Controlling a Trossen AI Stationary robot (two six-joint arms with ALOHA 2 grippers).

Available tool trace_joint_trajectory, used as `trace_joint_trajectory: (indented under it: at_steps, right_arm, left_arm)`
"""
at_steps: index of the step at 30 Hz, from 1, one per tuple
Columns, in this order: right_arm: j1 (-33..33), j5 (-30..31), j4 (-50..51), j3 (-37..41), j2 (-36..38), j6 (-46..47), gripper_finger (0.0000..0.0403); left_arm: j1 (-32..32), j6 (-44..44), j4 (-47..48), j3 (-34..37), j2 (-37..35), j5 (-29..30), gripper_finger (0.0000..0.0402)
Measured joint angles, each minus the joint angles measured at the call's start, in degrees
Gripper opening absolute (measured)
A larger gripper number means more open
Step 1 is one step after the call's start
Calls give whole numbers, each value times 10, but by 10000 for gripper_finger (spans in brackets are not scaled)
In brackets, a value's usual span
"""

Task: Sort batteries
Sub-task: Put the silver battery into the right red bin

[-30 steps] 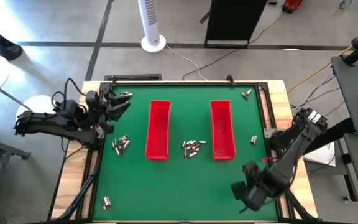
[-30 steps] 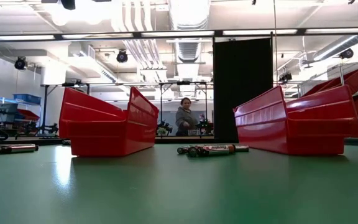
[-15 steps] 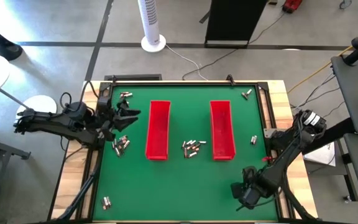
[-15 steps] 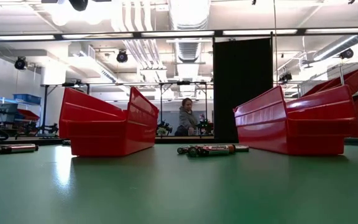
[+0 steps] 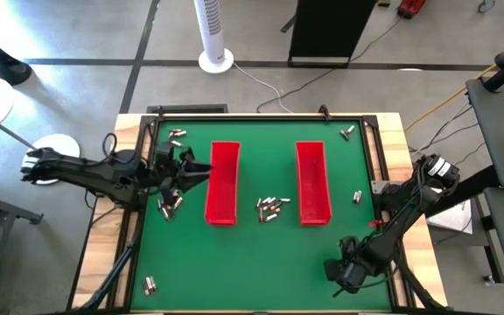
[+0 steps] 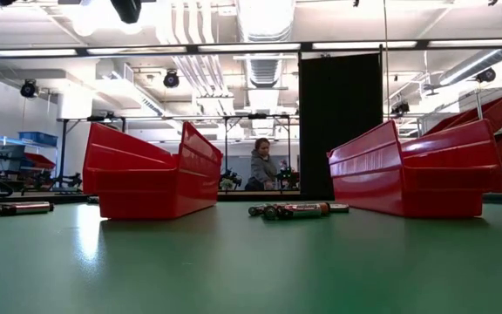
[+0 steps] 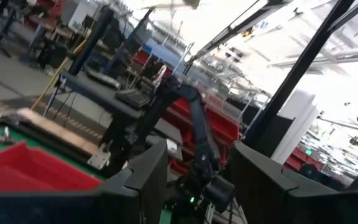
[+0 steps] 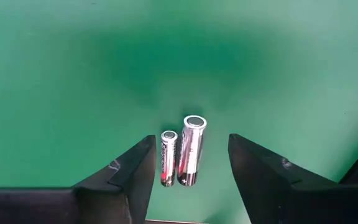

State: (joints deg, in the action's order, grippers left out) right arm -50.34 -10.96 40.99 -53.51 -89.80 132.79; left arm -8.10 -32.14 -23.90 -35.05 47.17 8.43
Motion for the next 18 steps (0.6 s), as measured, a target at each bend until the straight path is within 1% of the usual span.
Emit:
trace_joint_trajectory:
  at_steps: [9,15,18]
  right_arm:
    - [-4,-10,-2,5,0,-3,145]
    - [-4,-10,-9,8,0,-8,120]
    - [-7,-10,-12,8,0,-8,111]
  left_arm:
    - [-1,-29,-1,0,30,0,155]
    - [-3,-34,-1,0,28,-35,155]
    - [-7,-35,-1,0,27,-35,155]
